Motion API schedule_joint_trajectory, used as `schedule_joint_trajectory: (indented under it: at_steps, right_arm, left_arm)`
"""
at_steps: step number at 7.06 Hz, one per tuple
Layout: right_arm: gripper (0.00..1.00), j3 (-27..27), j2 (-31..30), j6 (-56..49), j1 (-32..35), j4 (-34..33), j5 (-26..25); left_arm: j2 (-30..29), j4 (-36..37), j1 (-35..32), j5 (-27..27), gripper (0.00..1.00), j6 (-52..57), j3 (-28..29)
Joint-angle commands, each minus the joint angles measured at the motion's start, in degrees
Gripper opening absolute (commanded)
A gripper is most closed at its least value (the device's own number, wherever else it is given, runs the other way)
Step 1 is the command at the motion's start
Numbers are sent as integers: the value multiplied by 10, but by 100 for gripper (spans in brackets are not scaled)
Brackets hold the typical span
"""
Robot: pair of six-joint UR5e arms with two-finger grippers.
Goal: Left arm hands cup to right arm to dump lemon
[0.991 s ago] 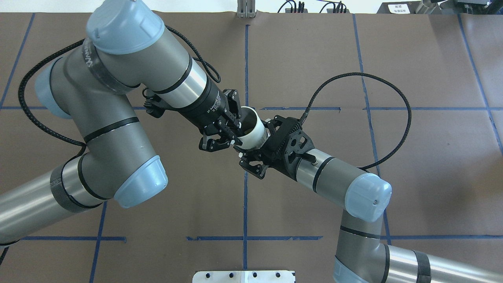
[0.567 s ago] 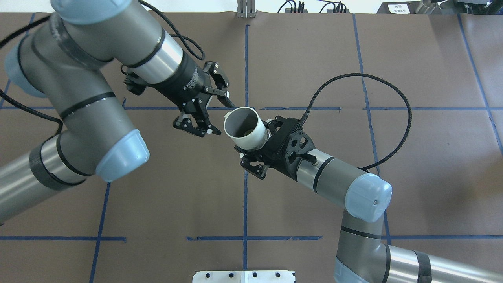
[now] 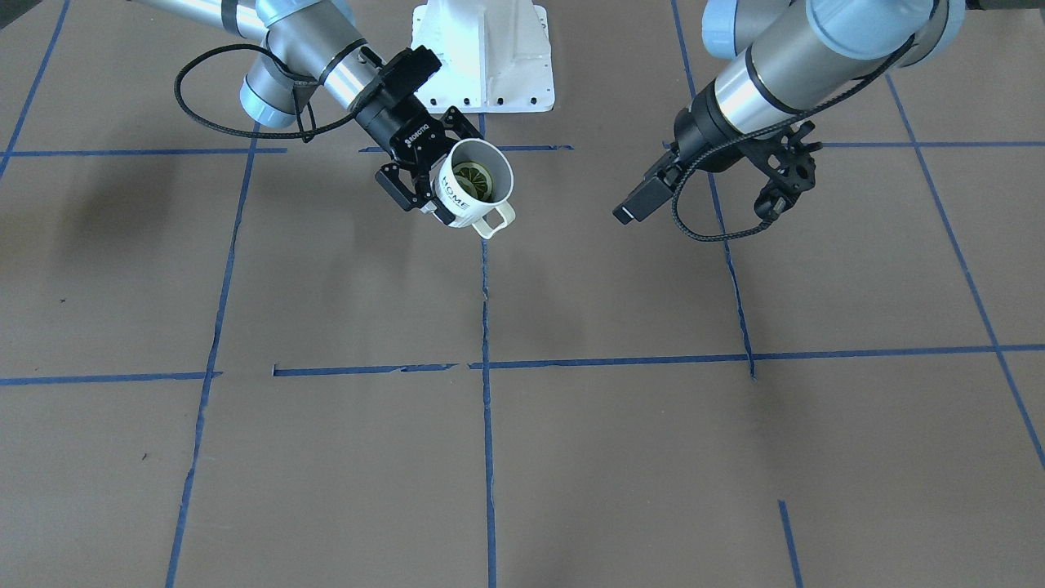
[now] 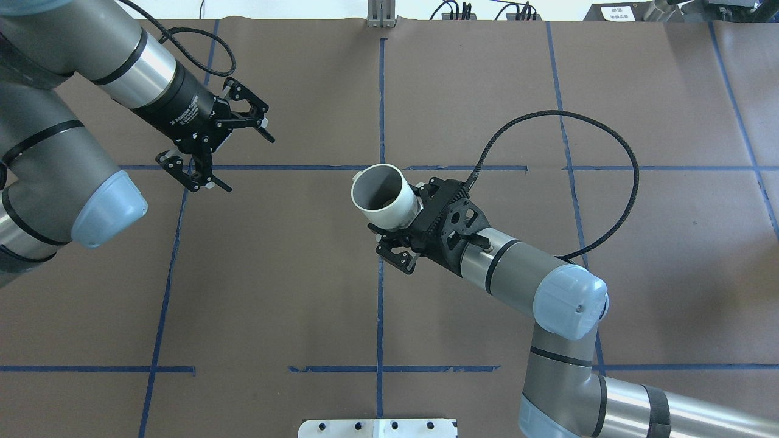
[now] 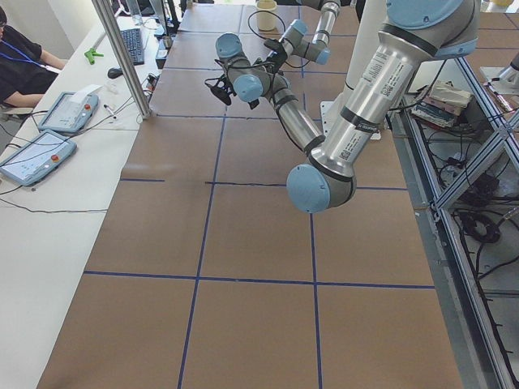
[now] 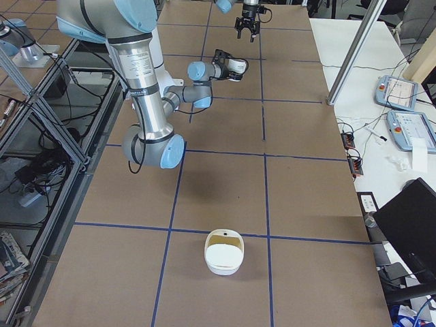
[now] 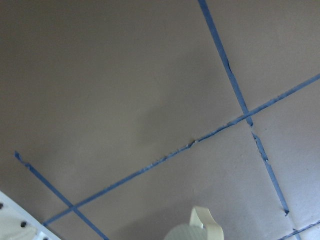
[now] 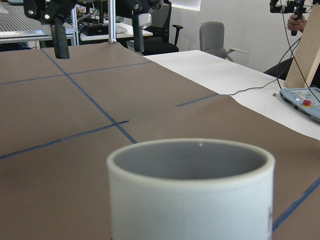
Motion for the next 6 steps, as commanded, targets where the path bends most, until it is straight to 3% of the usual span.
schedule_joint_trajectory:
  at_steps: [1, 4, 5, 6]
  right_arm:
    - [22, 0, -3, 6, 16, -13, 1]
    - [16, 13, -43, 41, 48, -23, 2]
    - [13, 33, -78, 130, 60, -21, 2]
    - [13, 59, -121, 148, 85, -21, 4]
  left_arm:
    - [46, 0, 23, 119, 100, 169, -2]
    - [142, -2, 15, 138, 100, 559, -2]
    - [158, -4, 14, 143, 100, 644, -2]
    - [161, -6, 11, 142, 100, 649, -2]
